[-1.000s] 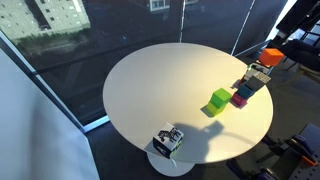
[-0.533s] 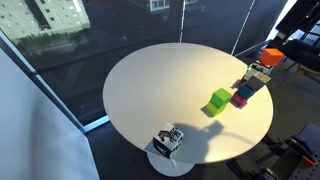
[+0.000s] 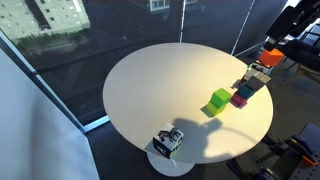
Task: Unstack the green blocks
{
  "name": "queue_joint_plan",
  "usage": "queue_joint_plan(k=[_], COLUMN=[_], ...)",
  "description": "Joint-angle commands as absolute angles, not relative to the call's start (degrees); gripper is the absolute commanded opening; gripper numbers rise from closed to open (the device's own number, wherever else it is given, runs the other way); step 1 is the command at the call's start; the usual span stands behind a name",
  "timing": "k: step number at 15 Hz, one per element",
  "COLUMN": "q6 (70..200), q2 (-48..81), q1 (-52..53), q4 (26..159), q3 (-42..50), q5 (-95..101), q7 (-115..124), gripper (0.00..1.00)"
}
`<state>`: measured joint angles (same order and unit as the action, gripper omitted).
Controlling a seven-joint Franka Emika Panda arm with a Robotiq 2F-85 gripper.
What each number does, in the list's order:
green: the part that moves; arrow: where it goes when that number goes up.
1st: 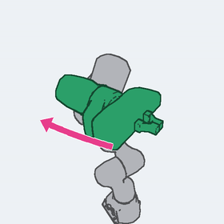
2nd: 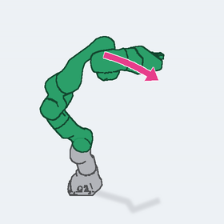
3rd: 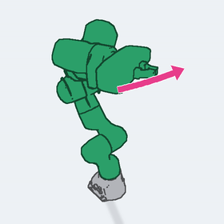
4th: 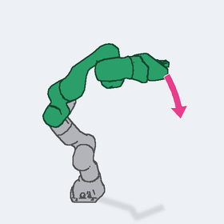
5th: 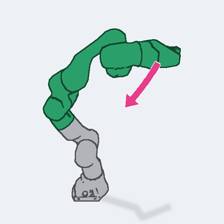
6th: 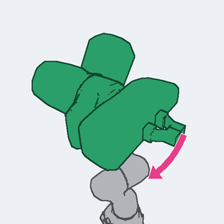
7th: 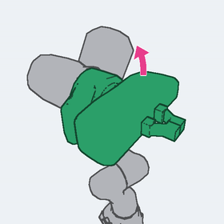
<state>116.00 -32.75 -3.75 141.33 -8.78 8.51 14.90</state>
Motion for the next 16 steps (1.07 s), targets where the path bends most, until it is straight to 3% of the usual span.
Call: queue_joint_plan(k=[1, 16], q6=[118.11, 123.62], q2=[-29.47, -16.79], q1=[-2.29, 1.40], q4=[140.84, 140.97], q3=[-7.16, -3.52], q5=[7.01, -1.68], q7=[14.73, 6.79], gripper=[1.00, 1.00])
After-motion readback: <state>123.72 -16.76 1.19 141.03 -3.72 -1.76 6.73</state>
